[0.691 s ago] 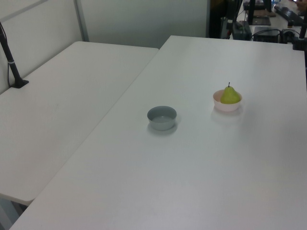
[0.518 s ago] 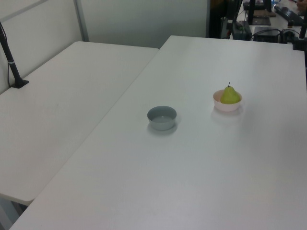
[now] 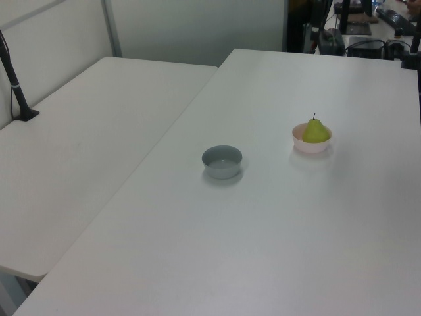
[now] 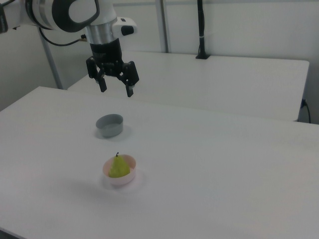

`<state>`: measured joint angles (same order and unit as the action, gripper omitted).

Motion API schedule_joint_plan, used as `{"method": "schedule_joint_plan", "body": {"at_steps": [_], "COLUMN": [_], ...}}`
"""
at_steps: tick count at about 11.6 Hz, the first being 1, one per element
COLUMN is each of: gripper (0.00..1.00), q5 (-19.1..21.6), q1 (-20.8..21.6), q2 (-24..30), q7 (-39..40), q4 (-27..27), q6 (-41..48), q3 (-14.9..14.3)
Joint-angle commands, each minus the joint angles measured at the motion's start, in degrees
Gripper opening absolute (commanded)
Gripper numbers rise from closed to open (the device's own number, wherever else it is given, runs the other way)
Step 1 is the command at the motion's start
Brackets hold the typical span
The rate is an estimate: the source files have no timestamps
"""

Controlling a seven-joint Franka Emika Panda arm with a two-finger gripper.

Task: Pick up a pear from the bowl
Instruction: 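Move the open gripper down over the green pear in the pink bowl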

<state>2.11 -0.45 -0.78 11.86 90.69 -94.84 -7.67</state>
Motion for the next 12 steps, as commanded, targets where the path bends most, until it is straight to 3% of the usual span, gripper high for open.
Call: {"method": "schedule_joint_plan", "body": {"at_steps": [1, 4, 8, 10, 12], "gripper": [1.00, 1.00, 1.00, 1.00, 1.00], "q5": [1.14, 0.71, 0.09, -1.14, -1.14], "q1": [1.16, 1.07, -0.16, -0.34, 0.10], "q2": [0.95, 0.78, 0.07, -1.24, 0.32], "q7": [-0.97, 1.39, 21.24, 22.41, 22.15], "q4": [1.16, 1.16, 3.18, 3.44, 10.69], "q6": [-0.87, -0.61, -0.87, -1.13, -6.11], "q3": [-0.94, -0.94, -0.86, 0.37, 0.55]}}
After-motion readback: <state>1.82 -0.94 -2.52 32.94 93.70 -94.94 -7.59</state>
